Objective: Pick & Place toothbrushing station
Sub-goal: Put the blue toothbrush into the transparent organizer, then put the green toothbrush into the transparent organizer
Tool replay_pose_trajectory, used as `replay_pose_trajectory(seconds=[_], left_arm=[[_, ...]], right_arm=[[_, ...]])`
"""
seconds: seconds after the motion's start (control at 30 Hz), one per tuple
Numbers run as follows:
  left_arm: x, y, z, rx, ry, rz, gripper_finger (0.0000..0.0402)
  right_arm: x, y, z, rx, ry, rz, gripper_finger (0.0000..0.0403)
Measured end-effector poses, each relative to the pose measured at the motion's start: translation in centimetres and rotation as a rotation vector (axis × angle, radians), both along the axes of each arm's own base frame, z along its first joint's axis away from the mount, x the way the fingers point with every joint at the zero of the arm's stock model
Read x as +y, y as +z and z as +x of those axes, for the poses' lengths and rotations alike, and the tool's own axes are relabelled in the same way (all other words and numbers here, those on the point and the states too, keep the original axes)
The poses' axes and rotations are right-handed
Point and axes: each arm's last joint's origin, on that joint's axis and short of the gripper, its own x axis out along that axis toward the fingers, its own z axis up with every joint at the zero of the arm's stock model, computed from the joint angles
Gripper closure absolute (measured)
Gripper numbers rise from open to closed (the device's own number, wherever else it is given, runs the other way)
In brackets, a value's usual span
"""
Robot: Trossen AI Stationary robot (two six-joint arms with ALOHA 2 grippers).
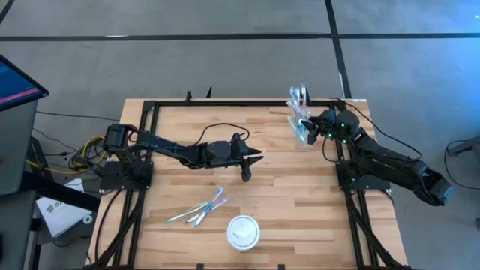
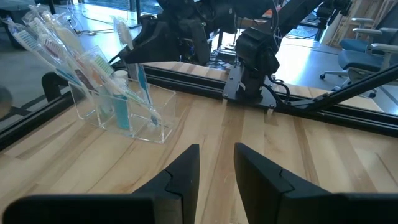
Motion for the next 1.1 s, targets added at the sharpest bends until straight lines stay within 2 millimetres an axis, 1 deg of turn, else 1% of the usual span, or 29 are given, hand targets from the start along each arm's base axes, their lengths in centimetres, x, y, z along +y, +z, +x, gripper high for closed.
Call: replay_pose_trajectory(seconds=[0.2,0.37,0.83,0.97,1.1], left_arm=[[0.0,0.0,0.0,0.000,0.000,0.000,0.0307],[0.0,0.0,0.0,0.000,0.000,0.000,0.0307],[0.0,0.0,0.0,0.004,0.000,0.000,0.0307],[0.0,-0.2,-0.1,0.025,0.000,0.001,0.0307],[-0.2,0.0,-0.6,0.077,-0.005,-0.004,0.0307]], right_arm=[[-0.1,0.5,0.1,-0.029,0.001,-0.035,0.0231],[-0.2,1.0,0.2,-0.029,0.003,-0.034,0.0212],[-0.6,2.7,0.5,-0.050,0.008,-0.083,0.0214],[-0.7,3.7,0.6,-0.062,0.009,-0.104,0.0215],[-0.8,4.9,0.7,-0.061,0.010,-0.112,0.0218]])
